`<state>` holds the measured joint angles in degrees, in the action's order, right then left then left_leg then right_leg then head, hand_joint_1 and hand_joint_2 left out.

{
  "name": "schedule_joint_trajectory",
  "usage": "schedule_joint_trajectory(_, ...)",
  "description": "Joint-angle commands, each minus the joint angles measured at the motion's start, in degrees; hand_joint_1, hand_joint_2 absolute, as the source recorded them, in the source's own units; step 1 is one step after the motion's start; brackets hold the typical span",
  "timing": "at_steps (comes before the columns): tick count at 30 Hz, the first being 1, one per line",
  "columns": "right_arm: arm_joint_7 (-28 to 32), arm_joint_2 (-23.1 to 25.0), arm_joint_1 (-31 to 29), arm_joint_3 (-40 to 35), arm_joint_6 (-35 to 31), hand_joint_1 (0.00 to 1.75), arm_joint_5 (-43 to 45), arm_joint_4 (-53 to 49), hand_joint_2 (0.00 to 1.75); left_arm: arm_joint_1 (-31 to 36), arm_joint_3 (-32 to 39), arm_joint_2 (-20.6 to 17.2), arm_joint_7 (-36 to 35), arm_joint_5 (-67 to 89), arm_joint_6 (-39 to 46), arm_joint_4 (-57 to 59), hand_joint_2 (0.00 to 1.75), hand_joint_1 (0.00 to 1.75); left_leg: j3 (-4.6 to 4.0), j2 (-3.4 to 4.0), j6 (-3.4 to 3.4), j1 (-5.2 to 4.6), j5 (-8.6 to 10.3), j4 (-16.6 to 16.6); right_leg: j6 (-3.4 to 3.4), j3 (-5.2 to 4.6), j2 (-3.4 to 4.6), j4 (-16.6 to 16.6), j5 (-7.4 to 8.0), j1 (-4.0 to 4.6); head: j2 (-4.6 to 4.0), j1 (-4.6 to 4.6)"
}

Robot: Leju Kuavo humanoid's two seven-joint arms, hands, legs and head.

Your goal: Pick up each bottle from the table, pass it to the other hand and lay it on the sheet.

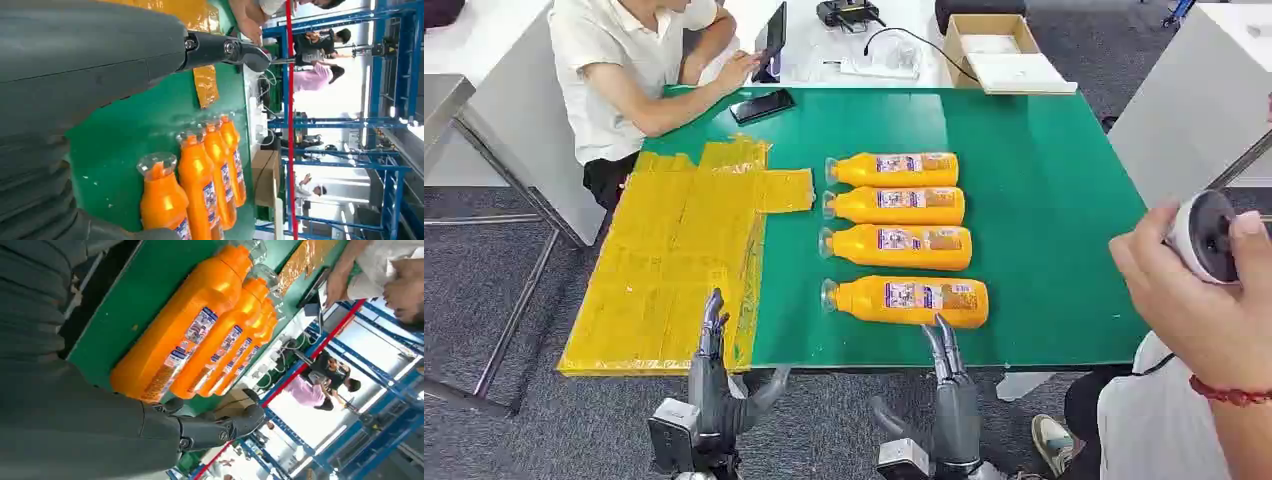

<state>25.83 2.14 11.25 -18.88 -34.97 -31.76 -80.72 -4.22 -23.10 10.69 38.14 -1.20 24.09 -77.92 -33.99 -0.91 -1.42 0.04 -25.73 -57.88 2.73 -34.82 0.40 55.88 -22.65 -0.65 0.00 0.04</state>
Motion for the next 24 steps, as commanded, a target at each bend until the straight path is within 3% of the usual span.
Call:
schedule_joint_trajectory(1, 0.0, -0.5, -4.2, 1.6, 0.4, 0.0, -1.3, 4.9, 1.75, 2.7, 2.0, 0.5, 1.9, -0.6, -0.4, 4.7, 1.75, 0.0, 0.34, 0.11, 0.09, 0.01, -0.08, 0.1, -0.1, 0.31, 0.01, -0.1, -0.07, 0.03, -0.02, 0.0)
schedule_joint_trajectory(15, -1.2, 0.0, -7.7, 7.0, 0.6, 0.0, -2.0, 8.8, 1.75, 2.6, 1.5, -0.1, 1.8, 0.2, -0.6, 3.9, 1.75, 0.0, 0.16, 0.07, 0.05, 0.02, -0.02, 0.1, -0.05, 0.14, 0.01, -0.1, -0.01, 0.03, 0.0, -0.02)
schedule_joint_trajectory(24, -2.0, -1.0, -8.8, 11.7, 1.0, 0.0, -4.7, 9.4, 1.75, 2.3, 0.5, -0.4, 1.1, 1.1, -1.4, 4.0, 1.75, 0.0, 0.48, 0.11, 0.11, 0.0, -0.11, 0.1, -0.14, 0.44, -0.03, -0.1, -0.12, 0.03, 0.0, -0.02)
